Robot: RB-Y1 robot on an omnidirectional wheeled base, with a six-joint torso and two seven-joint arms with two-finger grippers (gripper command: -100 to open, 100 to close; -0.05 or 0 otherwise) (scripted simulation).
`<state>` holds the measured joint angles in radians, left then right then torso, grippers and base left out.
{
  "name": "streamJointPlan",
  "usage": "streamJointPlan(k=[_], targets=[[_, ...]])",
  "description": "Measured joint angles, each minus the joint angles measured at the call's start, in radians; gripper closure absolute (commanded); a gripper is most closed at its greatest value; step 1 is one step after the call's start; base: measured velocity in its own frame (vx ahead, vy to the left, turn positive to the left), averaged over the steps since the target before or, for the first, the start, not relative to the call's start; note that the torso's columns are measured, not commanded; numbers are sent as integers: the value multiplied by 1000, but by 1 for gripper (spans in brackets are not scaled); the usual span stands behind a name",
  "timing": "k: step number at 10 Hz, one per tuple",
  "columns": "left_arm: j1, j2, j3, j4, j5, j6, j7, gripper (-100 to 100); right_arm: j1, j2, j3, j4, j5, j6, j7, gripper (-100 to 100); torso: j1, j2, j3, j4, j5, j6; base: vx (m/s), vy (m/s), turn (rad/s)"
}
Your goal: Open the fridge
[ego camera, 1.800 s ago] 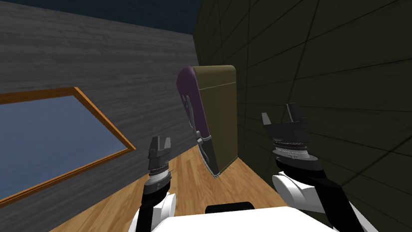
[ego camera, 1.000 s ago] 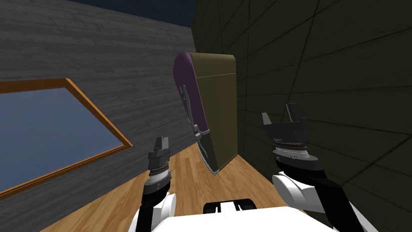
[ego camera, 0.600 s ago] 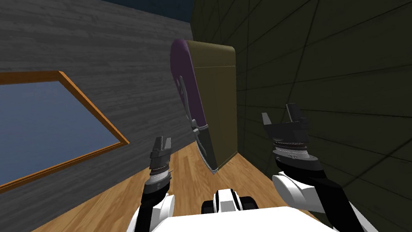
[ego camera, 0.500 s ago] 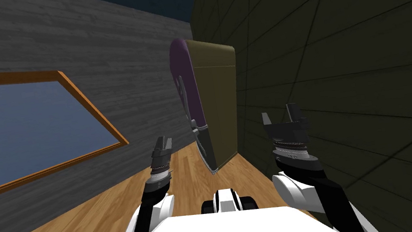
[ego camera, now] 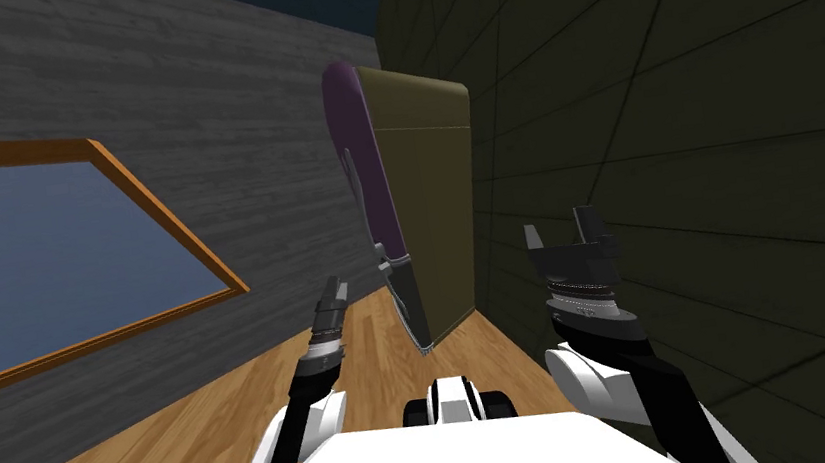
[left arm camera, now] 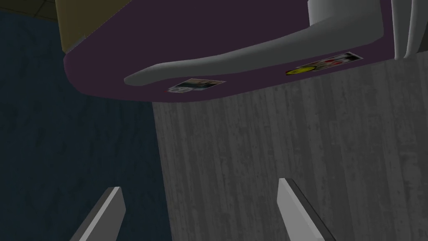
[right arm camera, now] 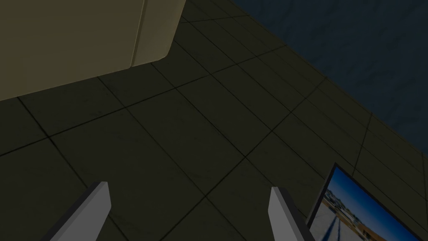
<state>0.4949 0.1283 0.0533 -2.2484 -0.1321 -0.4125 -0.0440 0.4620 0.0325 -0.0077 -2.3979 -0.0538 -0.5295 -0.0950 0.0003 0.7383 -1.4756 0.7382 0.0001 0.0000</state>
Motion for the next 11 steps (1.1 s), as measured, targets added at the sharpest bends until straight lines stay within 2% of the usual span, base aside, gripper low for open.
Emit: streamJointPlan(k=[6, 8, 11], targets=[[-4, -11, 30, 73, -10, 111, -17, -100, 0, 0, 0, 0, 0, 0, 0, 0, -1, -2, -1, -1, 0, 0, 77, -65, 6], [-9, -20, 30, 92, -18, 138, -27, -100, 0, 0, 0, 0, 0, 0, 0, 0, 1, 2, 1, 0, 0, 0, 59, -44, 3], [-12, -13, 41, 119, -25, 200, -37, -100, 0, 0, 0, 0, 0, 0, 0, 0, -2, -1, -1, 0, -1, 0, 79, -66, 7]])
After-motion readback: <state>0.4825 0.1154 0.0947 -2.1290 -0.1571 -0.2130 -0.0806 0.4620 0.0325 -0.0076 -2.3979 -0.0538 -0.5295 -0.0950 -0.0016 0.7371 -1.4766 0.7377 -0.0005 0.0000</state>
